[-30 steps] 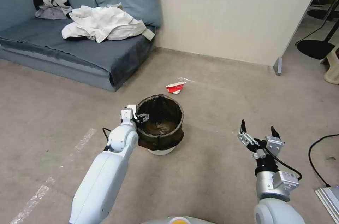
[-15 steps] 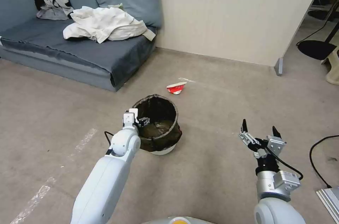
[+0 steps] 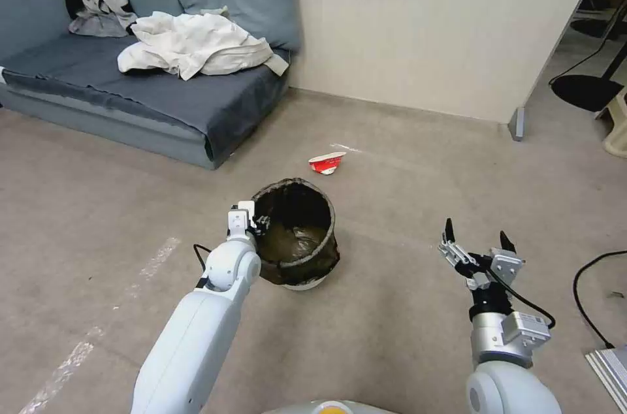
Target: Pick up the trash can from the floor.
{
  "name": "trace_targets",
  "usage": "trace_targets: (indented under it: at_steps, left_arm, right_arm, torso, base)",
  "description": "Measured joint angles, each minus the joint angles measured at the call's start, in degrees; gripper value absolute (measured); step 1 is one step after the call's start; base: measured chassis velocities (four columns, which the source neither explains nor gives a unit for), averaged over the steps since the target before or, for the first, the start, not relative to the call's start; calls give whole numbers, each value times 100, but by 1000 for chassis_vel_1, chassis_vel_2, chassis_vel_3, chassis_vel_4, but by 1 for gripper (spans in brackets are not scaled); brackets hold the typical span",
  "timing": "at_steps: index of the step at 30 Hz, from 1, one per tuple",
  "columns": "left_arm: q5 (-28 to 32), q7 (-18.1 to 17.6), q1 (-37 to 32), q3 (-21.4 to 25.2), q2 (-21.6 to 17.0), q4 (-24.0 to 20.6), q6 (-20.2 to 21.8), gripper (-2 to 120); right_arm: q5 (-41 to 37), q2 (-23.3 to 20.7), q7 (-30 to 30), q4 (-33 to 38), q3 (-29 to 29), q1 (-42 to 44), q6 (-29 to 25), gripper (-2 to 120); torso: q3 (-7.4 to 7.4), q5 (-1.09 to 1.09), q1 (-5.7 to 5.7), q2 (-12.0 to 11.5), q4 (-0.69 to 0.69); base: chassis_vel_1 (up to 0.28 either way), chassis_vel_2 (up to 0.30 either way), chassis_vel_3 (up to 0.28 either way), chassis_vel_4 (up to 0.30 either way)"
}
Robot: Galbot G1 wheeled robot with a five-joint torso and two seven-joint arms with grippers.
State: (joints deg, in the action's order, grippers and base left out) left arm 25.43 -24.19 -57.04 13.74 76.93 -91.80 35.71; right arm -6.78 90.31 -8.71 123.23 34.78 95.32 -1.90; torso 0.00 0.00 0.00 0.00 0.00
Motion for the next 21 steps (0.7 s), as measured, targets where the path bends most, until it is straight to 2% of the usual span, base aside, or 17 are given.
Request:
trace_targets:
  at_steps: [3, 7, 10, 15, 18, 20, 21]
  left_arm:
    - [49, -54, 15, -5, 7, -25, -7, 25]
    - [93, -84, -19, -6, -11, -82, -90, 20]
    - [94, -131, -121, -8, -52, -174, -453, 11]
    - [120, -181, -218, -31, -139, -418, -655, 7]
    - [194, -237, -288, -19, -218, -676, -695, 6]
    - [291, -251, -397, -1, -296, -1003, -697, 6]
    - [291, -251, -397, -1, -296, -1003, -697, 6]
  right_arm:
    - [-5, -8, 0, 0, 1, -21, 23, 100]
    - [-6, -11, -1, 6, -2, -31, 47, 100]
    - [-8, -13, -9, 34, -2, -29, 75, 100]
    - [-8, -11, -21, 73, 1, -9, 76, 100]
    - [-8, -6, -27, 119, 4, 16, 76, 100]
    - [-8, -5, -30, 165, 9, 39, 76, 100]
    - [-8, -5, -30, 165, 9, 39, 76, 100]
  torso:
    - [0, -1, 0, 0, -1]
    - [0, -1, 0, 0, -1]
    - [1, -3, 1, 0, 0]
    - [2, -7, 1, -1, -2]
    - [2, -3, 1, -1, -2]
    - [2, -3, 1, -1, 0]
    - [2, -3, 1, -1, 0]
  base:
    - [0, 0, 0, 0]
    - [0, 0, 0, 0]
    - [0, 0, 0, 0]
    - [0, 0, 0, 0]
    - [0, 0, 0, 0]
    - [0, 0, 0, 0]
    - [0, 0, 0, 0]
